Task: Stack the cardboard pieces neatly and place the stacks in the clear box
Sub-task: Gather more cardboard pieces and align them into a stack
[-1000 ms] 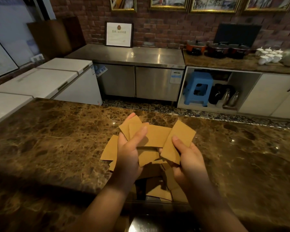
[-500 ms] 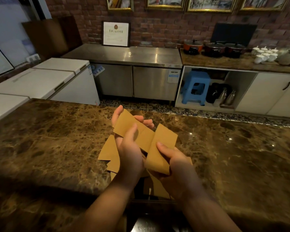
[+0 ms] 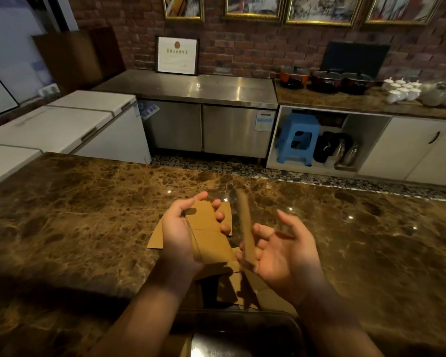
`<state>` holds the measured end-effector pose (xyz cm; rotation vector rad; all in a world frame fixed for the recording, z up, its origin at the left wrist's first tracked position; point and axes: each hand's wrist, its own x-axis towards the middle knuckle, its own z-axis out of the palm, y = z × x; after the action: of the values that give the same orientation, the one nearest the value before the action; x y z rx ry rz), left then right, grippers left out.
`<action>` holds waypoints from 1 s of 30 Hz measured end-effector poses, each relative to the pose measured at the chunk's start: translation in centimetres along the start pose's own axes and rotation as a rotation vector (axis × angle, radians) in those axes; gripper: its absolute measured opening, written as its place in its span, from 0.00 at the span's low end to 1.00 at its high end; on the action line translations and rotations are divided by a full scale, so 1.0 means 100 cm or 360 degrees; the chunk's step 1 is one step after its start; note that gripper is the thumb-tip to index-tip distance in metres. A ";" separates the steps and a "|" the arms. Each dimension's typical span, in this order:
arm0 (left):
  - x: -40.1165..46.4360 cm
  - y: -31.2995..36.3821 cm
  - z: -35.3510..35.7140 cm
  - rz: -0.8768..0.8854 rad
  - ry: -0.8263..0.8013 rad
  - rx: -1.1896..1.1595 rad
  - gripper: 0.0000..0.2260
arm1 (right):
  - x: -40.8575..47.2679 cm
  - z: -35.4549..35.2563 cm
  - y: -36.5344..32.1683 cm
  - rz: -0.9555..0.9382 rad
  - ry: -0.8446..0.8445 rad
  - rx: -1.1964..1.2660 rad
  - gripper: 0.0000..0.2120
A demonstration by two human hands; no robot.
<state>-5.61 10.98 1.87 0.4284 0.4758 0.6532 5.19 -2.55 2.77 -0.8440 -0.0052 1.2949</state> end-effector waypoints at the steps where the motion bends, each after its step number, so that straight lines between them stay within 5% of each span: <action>1: 0.000 -0.001 -0.001 -0.0038 -0.0010 0.0032 0.14 | 0.000 0.000 0.000 -0.0016 -0.0010 -0.0052 0.18; 4: 0.001 -0.002 -0.004 -0.0084 0.0004 0.0176 0.14 | 0.005 -0.006 0.002 -0.0164 0.0103 -0.0322 0.10; 10: 0.001 -0.007 -0.005 -0.0087 -0.0032 0.0364 0.18 | 0.004 -0.010 0.002 -0.0395 0.0068 -0.0650 0.28; 21: 0.014 -0.023 -0.005 -0.0219 -0.0100 0.0166 0.23 | 0.013 0.003 0.025 -0.0705 0.0219 -0.1586 0.13; 24: 0.020 -0.020 -0.016 -0.0208 0.0033 0.0152 0.20 | 0.016 -0.007 0.012 -0.0631 0.0196 -0.1673 0.10; 27: 0.020 -0.012 -0.029 -0.0290 0.0233 -0.0023 0.21 | 0.021 -0.039 -0.020 -0.0581 0.0452 -0.1907 0.18; 30: 0.019 0.001 -0.040 -0.0346 0.0244 -0.0036 0.20 | 0.028 -0.076 -0.036 -0.0120 0.0804 -0.2440 0.21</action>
<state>-6.46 13.21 -1.81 0.3010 0.6505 0.4821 12.51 -4.43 -1.90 -2.4096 -0.6898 0.7943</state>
